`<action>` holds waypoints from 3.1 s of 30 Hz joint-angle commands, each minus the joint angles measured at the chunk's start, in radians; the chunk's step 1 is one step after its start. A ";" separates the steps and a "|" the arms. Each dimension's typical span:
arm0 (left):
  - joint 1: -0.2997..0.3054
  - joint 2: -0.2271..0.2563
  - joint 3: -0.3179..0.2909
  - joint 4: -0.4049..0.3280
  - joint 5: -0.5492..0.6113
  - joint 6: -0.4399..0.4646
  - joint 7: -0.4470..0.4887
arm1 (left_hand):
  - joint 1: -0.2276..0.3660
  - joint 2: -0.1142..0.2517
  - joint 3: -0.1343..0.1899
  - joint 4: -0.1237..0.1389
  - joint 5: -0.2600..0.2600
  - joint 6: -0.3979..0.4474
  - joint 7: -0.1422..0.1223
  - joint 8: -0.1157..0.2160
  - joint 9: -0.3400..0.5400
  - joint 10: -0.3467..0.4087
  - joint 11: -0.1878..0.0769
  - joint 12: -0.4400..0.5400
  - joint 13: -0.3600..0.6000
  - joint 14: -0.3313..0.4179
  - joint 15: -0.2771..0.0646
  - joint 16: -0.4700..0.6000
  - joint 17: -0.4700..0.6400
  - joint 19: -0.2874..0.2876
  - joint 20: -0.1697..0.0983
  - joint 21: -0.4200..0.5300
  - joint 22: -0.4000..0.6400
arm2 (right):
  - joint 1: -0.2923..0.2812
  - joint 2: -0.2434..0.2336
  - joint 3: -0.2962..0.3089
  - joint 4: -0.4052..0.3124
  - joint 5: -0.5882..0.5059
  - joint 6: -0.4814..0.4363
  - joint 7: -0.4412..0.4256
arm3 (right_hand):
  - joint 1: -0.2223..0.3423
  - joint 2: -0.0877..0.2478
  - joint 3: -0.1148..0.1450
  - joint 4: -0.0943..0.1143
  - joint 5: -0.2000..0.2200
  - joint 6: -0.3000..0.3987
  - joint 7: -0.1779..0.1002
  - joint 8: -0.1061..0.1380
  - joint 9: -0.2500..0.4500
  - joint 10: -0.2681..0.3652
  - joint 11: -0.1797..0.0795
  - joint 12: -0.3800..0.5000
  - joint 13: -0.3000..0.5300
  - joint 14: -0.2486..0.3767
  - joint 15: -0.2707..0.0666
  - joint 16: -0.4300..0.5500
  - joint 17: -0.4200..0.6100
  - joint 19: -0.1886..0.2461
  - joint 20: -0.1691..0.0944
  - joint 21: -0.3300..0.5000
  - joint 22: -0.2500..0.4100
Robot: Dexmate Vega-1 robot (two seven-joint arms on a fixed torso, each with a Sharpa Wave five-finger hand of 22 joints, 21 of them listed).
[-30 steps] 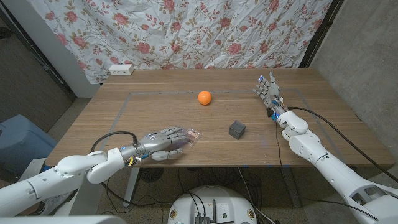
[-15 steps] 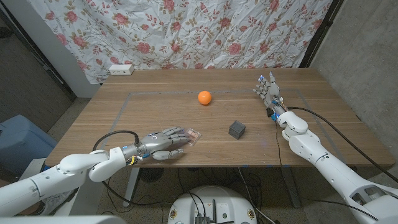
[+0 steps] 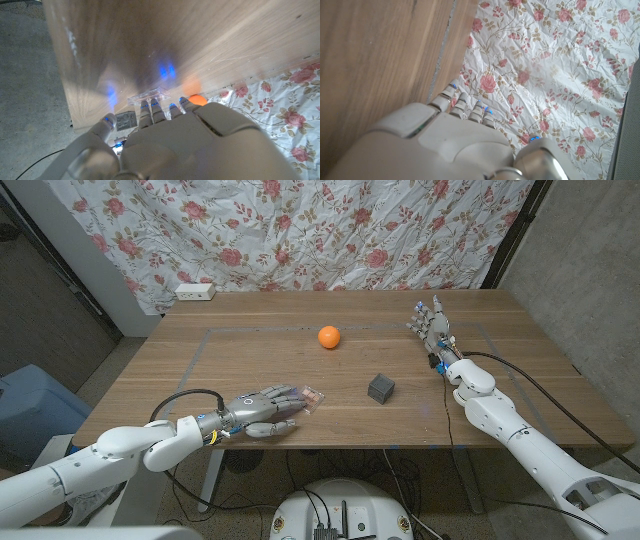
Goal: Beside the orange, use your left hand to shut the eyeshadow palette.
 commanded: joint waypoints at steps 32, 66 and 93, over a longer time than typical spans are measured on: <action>0.106 0.041 -0.095 -0.065 -0.087 0.043 0.136 | -0.008 0.132 -0.022 0.000 0.011 0.056 0.018 0.006 0.001 0.048 0.003 0.011 0.004 0.037 0.007 0.021 0.000 -0.125 0.003 0.023 0.001 | 0.001 -0.002 -0.001 0.001 0.003 0.000 0.005 | -0.001 0.099 -0.001 0.004 0.002 0.001 -0.009 0.005 0.005 0.000 -0.006 0.006 0.002 -0.001 -0.115 0.003 0.003 0.006 -0.002 0.007 0.003; 0.021 -0.209 -0.164 0.187 -0.462 -0.178 0.141 | 0.015 0.127 0.016 -0.023 0.023 0.153 0.028 0.000 -0.001 0.095 0.020 0.003 0.003 0.186 -0.003 0.022 -0.015 0.047 0.009 0.058 -0.011 | 0.000 0.001 0.000 0.000 -0.001 0.001 -0.006 | 0.000 0.099 -0.001 0.004 0.002 0.001 -0.010 0.005 0.005 0.000 -0.006 0.006 0.002 -0.002 -0.116 0.003 0.003 0.006 -0.002 0.007 0.003; -0.031 -0.459 -0.178 0.248 -0.716 -0.064 0.108 | 0.038 0.118 0.054 -0.051 0.024 0.163 0.034 -0.006 -0.003 0.099 0.025 -0.001 0.002 0.207 -0.005 0.004 -0.021 0.083 0.004 0.051 -0.014 | 0.000 0.001 0.000 0.000 -0.001 0.001 -0.007 | 0.000 0.099 -0.001 0.004 0.002 0.001 -0.009 0.005 0.005 -0.001 -0.005 0.006 0.002 -0.002 -0.116 0.003 0.003 0.006 -0.003 0.007 0.003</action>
